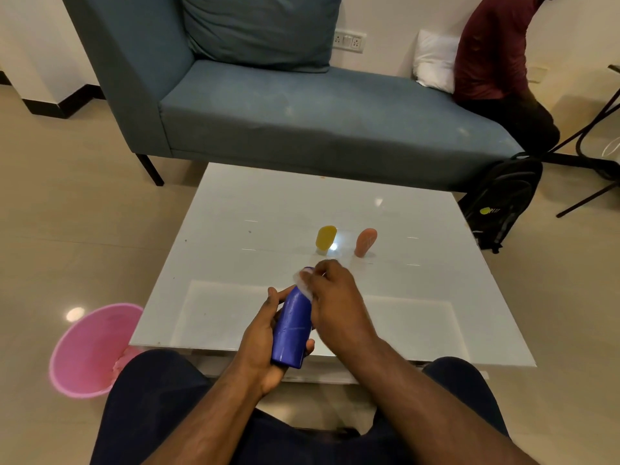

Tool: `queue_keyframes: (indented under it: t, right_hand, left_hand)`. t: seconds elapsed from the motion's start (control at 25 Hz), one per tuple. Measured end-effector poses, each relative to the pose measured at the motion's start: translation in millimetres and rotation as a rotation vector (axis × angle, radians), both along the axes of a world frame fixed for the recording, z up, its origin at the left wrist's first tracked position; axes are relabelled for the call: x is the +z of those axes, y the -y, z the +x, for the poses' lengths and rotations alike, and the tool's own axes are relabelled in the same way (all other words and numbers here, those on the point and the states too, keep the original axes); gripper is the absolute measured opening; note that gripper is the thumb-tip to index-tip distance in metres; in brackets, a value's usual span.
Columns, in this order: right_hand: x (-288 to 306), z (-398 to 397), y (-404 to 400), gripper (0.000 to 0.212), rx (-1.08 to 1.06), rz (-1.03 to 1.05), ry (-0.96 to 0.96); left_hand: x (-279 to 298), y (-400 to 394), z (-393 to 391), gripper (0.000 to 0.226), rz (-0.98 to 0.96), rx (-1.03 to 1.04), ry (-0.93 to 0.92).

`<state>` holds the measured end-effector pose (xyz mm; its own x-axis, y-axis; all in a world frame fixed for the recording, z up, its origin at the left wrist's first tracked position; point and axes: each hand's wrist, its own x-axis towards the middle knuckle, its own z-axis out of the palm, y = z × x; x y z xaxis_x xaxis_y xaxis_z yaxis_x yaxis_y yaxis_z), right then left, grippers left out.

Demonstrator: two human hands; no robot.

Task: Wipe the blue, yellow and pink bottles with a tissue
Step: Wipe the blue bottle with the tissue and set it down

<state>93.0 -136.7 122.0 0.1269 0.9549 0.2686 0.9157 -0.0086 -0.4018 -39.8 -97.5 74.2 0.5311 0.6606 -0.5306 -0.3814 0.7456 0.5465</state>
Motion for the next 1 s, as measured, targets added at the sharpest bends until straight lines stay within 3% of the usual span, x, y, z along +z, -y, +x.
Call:
queue_keyframes:
  t: [0.16,0.32,0.48,0.64,0.76,0.84,1.0]
  right_hand:
    - [-13.2,-12.9,5.3,0.015,0.120,-0.013,0.076]
    - [-8.4,-5.2,0.3,0.022,-0.017,0.029,0.000]
    - [-15.2,-31.5,20.8,0.022,0.187,-0.044,0.001]
    - [-10.5,-16.1,-3.4,0.021,-0.052,-0.015,-0.121]
    - [-14.1,-40.1,3.0,0.016,0.090,-0.041,-0.082]
    - [-16.5,-39.1,8.1,0.026,0.155,-0.119,-0.028]
    - [-12.1,-24.8,-3.9,0.021,0.001,-0.079,-0.124]
  left_hand:
    - [-2.5,-2.6,-1.6,0.053,-0.021,0.028,0.011]
    - [-1.9,-1.8,0.5,0.058,-0.051,0.039,0.015]
    - [-4.2,-5.8,-3.3,0.064,-0.050,0.087,0.034]
    - [-5.7,-2.0,2.1,0.065,-0.052,0.057,-0.067]
    - [-6.0,-5.2,-1.4,0.064,-0.082,0.110,0.015]
    - [-8.3,-6.7,-3.2,0.064,-0.085,0.123,0.035]
    - [-11.5,-7.3,-1.6,0.066,-0.072,0.131,-0.039]
